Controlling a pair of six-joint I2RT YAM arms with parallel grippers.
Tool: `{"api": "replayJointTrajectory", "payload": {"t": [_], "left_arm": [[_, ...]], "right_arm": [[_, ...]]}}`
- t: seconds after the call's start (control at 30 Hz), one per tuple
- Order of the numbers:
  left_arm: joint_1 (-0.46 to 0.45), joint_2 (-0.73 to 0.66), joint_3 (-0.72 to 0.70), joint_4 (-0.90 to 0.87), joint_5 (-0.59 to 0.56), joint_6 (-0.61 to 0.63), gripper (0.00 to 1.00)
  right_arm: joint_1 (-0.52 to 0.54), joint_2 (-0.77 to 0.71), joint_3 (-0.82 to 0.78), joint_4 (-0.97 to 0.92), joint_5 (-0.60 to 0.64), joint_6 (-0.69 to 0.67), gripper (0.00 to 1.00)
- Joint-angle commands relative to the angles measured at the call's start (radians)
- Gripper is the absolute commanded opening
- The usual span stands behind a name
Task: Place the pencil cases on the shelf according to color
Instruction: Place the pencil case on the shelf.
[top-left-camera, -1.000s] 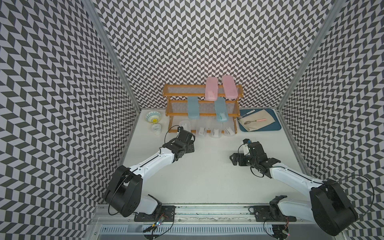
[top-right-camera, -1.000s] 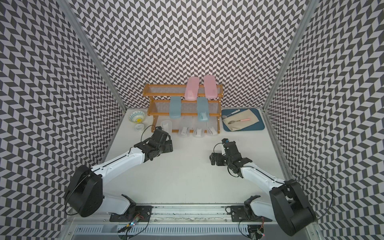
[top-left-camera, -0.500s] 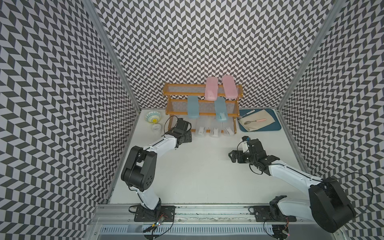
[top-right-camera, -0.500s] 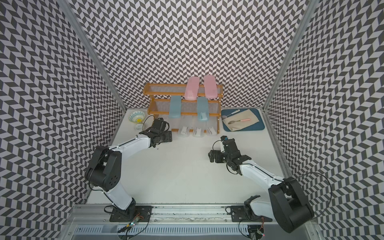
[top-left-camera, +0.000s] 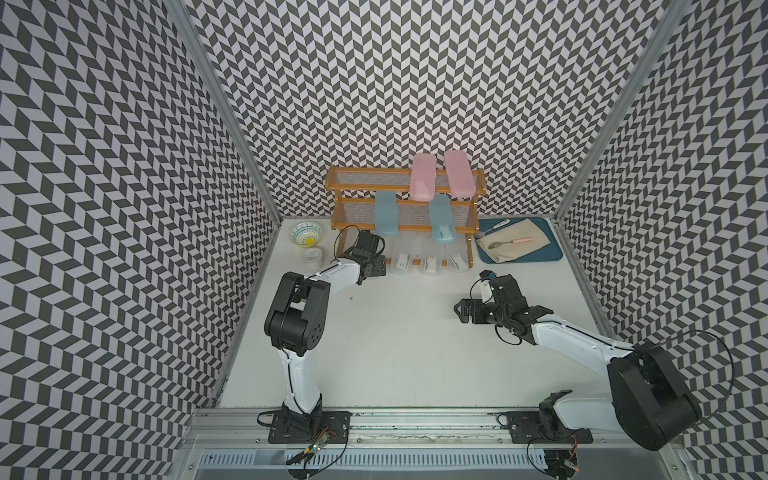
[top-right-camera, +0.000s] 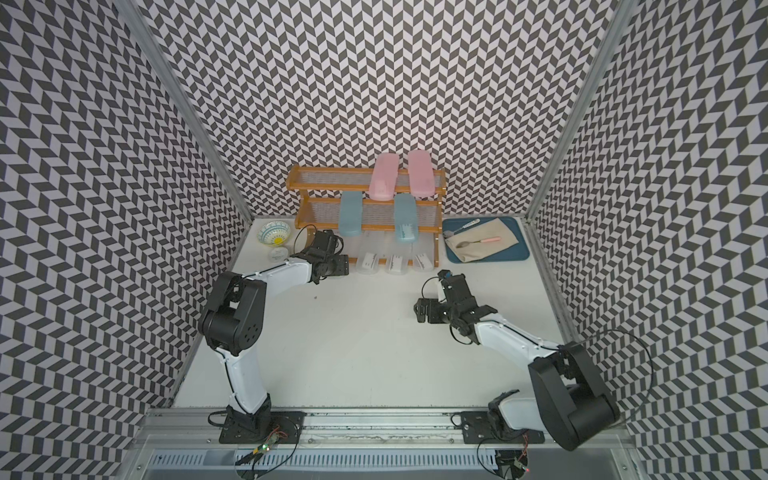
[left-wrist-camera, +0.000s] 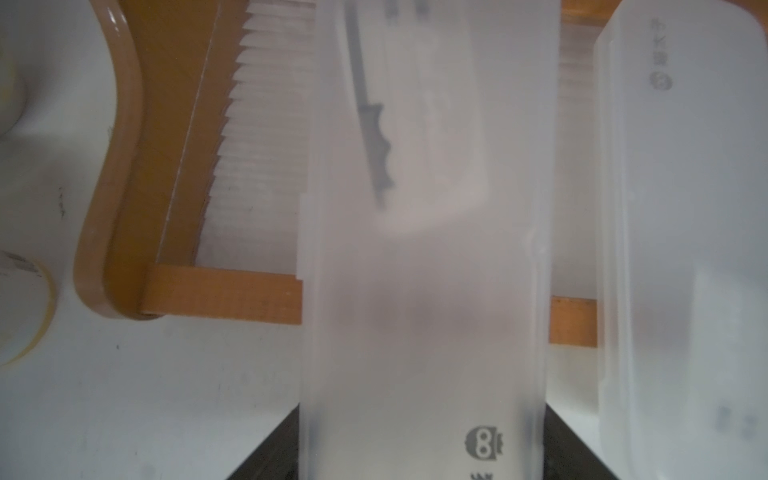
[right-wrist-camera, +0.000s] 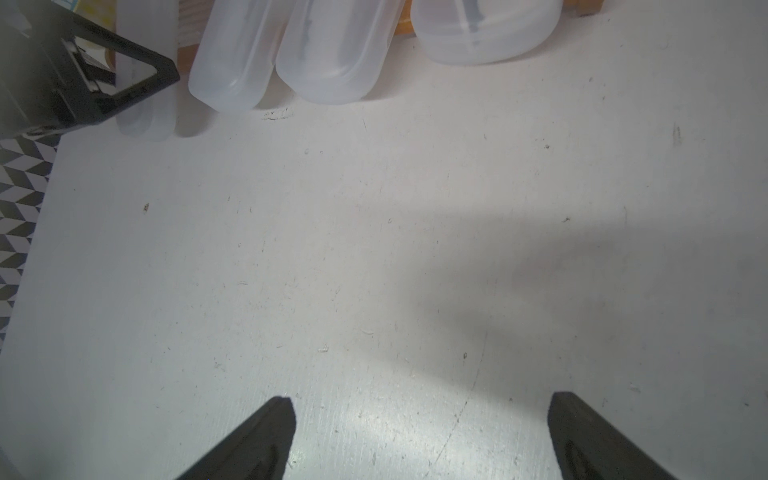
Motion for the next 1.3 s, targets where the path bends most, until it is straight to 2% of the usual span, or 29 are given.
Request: {"api": "replayJointTrajectory", "payload": {"t": [0.0,0.07,0.1,0.27,0.53,0.8,0.93,1.03,1.17,1.27], "left_arm": [[0.014,0.031,0.06,0.025,0.001,0.018,0.85],[0.016,0.04,0.069,0.018,0.004,0.02,0.98],[0.016,0.038,0.066,0.02,0.006,0.02,0.99],[0.015,-0.02,0.024,0.022,0.005,0.007,0.99],[0.015,-0.213,-0.104,0.004,-0.045,-0.037,0.99],[0.005,-0.363,-0.278,0.016,0.016,-0.093,0.99],[-0.047,-0.436,-0.386,0.032,0.046,-0.168,0.99],[-0.102,-0.485,-0.446,0.049,0.039,-0.21,0.94],[-0.127,-0.474,-0.481,0.08,0.051,-0.235,0.68],[-0.129,-0.423,-0.461,0.086,0.045,-0.23,0.62]], "right_arm": [[0.005,0.009,0.021,0.015,0.007,-0.004,0.99],[0.005,0.009,0.023,0.013,0.01,-0.005,1.0],[0.006,0.008,0.025,0.01,0.012,-0.005,1.0],[0.005,0.001,0.027,0.005,0.026,-0.007,1.0],[0.006,-0.006,0.027,0.007,0.027,-0.01,1.0],[0.005,-0.015,0.011,0.014,0.025,-0.008,0.99],[0.005,-0.019,0.007,0.013,0.03,-0.01,1.0],[0.005,-0.022,0.003,0.012,0.028,-0.009,0.99],[0.006,-0.023,-0.008,0.017,0.03,-0.009,1.0],[0.005,-0.021,-0.01,0.017,0.031,-0.011,0.99]]}}
